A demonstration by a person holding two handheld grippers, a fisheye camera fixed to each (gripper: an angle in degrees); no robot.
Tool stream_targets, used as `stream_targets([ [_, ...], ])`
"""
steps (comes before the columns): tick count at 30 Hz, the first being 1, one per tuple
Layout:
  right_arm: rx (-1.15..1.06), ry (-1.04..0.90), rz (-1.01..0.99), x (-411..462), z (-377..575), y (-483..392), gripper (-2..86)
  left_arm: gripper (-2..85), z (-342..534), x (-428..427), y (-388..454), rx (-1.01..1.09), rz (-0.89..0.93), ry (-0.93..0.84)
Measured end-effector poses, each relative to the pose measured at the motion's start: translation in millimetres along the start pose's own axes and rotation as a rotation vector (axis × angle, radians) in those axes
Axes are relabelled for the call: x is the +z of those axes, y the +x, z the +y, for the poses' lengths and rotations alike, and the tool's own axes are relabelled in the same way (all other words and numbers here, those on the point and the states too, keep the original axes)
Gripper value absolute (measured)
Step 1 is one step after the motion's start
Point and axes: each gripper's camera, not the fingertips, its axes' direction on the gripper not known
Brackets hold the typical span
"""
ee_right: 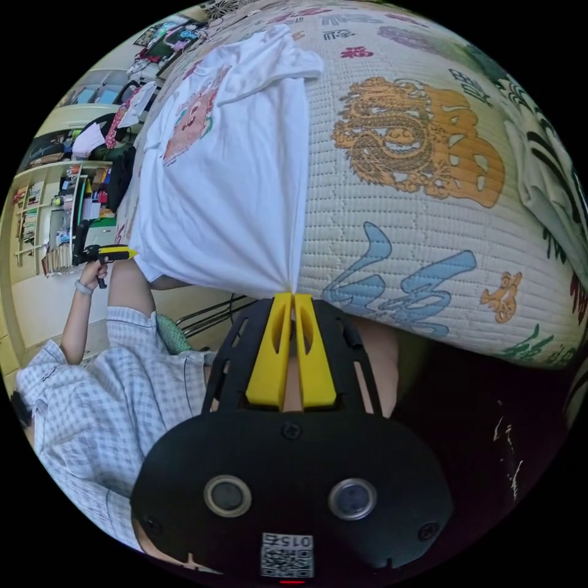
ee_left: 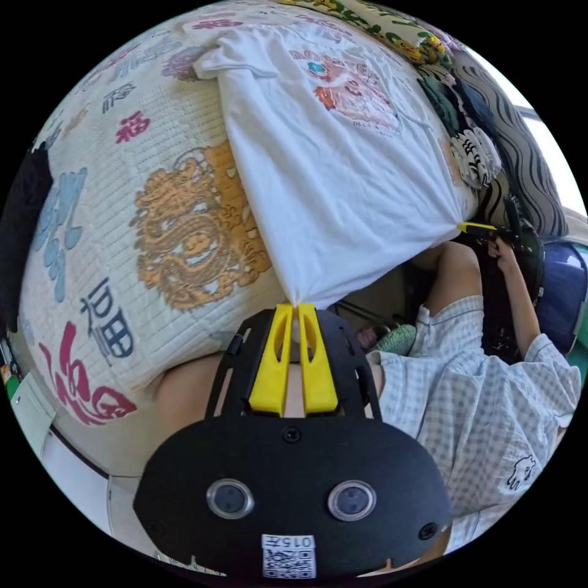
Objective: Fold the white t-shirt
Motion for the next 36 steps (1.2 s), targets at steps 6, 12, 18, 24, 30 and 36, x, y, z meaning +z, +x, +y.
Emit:
stream_targets([
  [6,0.007,-0.018,-0.048,-9.2,-16.6,12.9,0.0,3.2,-19.1,10.7,-33.6,-0.079,-0.014,-0.013],
  [12,-0.004,-0.012,0.123,-36.1,-34.9,17.8,4.4,5.9,-36.1,1.7,-51.2,-0.116,-0.045,0.022],
  [18,-0.228,0.222,0.189,-96.1,-79.3,-17.2,9.2,8.5,-92.2,-65.3,-28.0,-0.018,-0.180,0.366],
  [24,-0.396,0.268,0.193,-99.4,-194.7,-72.6,13.3,9.4,-199.5,-66.6,-18.6,0.034,-0.274,0.475],
  [30,-0.344,0.161,0.305,-74.3,-295.4,-83.5,12.6,7.5,-277.7,-22.6,-27.4,0.107,-0.378,0.309],
  [36,-0.364,0.163,0.321,-110.7,-313.6,-64.2,1.3,0.3,-272.4,-55.5,-76.1,0.134,-0.139,0.395],
])
